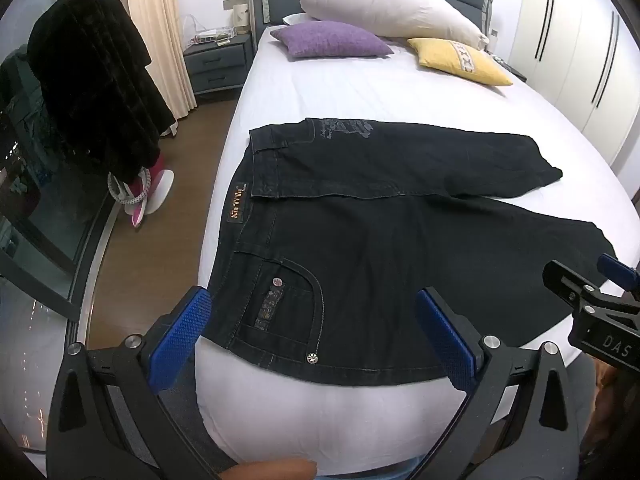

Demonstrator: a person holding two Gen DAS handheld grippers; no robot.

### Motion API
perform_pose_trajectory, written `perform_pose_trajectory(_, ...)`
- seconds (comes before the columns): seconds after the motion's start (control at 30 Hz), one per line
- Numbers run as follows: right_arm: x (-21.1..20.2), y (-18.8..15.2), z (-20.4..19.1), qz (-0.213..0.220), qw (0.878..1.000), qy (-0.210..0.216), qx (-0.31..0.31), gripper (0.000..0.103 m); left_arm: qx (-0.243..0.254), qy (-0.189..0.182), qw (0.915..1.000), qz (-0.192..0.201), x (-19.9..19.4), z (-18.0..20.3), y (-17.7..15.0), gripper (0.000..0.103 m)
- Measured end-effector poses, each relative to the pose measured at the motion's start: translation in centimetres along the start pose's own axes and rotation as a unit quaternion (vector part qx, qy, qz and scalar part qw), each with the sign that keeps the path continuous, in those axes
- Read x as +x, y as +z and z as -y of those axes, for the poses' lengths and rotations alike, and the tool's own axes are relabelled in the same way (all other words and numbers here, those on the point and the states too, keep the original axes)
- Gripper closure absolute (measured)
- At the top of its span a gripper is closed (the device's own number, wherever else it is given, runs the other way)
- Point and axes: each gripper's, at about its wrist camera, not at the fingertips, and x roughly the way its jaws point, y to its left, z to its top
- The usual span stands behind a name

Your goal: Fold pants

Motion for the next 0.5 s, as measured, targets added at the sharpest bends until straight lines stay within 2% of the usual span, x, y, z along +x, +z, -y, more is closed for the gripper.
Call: perform_pose_trajectory(0.5,0.11,-0.12,-0.03,-0.001,1.0,0.001,0.0,0.0,0.003,0.003,1.0,0.001,-0.06,0.02,0.01,0.0)
